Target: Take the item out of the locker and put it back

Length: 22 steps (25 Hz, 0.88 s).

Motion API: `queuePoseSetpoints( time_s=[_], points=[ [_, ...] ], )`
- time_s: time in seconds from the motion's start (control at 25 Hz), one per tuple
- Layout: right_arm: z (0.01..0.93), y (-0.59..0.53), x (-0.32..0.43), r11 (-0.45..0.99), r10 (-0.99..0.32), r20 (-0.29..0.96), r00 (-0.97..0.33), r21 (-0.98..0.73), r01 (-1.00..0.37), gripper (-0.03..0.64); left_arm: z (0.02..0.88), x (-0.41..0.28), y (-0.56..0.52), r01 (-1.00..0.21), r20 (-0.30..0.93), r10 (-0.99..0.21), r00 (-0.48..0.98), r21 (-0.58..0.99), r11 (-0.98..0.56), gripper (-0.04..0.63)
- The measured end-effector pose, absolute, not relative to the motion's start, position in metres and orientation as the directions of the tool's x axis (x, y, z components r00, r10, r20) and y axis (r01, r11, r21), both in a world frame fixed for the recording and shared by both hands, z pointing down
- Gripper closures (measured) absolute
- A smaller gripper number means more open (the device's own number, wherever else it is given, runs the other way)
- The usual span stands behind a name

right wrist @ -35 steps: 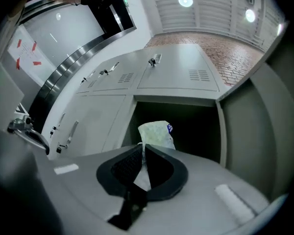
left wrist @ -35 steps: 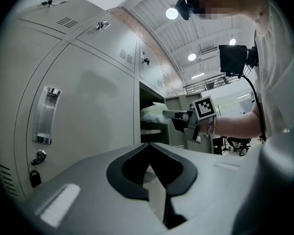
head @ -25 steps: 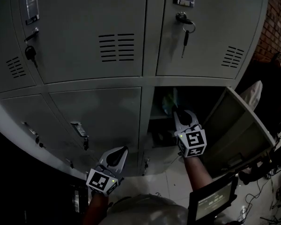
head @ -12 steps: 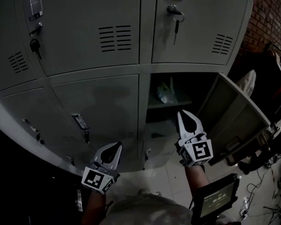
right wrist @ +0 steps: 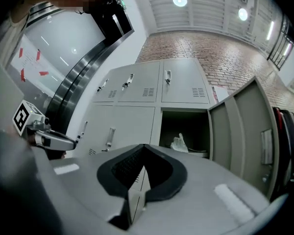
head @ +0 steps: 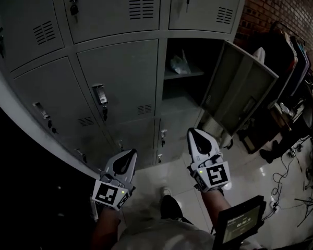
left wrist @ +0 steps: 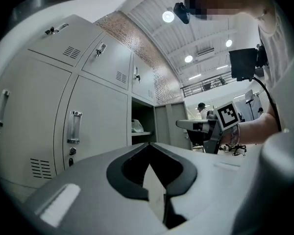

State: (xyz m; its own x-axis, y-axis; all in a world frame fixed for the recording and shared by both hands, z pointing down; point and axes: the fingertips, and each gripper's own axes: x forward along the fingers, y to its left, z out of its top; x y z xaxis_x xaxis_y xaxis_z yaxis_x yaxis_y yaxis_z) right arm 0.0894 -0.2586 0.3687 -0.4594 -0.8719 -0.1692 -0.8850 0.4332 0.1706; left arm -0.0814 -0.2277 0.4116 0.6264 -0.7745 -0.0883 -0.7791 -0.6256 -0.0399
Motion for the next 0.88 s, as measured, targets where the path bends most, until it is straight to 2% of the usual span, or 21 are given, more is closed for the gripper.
queuePoseSetpoints(
  time_s=[0.4,0.88],
  points=[
    [0.381,-0.145,0.053,0.541,-0.817,-0.137,-0.56,0.155,-0.827,0.617,0.402,-0.071,-0.142,-0.769,-0.11,-0.763,0.638,-0.023,-0.639,0.592],
    [0.383,-0.117,0.071,0.531,-0.829,-0.091,-0.552,0.185,-0.827,0.617,0.402,-0.049,-0.112,-0.772,-0.092,-0.767,0.635,-0.03,-0.635,0.592]
  ],
)
